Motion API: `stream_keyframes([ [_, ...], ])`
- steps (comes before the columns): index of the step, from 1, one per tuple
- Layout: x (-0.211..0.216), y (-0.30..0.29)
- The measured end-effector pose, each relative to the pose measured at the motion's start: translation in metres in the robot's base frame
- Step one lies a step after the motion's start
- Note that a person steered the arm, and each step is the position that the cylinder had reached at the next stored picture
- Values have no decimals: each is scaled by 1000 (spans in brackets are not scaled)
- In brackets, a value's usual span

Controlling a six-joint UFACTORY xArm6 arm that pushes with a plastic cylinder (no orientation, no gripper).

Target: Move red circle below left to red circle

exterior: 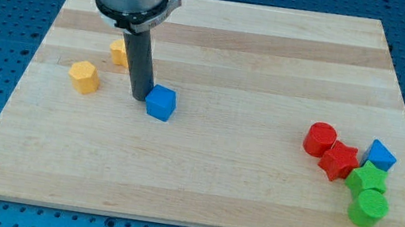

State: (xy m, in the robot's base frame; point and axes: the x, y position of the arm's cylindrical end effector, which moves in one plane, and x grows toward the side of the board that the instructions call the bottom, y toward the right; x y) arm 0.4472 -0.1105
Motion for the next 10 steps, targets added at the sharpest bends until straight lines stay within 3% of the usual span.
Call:
stream_keyframes([
  [2, 23, 11],
  [6, 40, 143],
  [10, 70, 203],
])
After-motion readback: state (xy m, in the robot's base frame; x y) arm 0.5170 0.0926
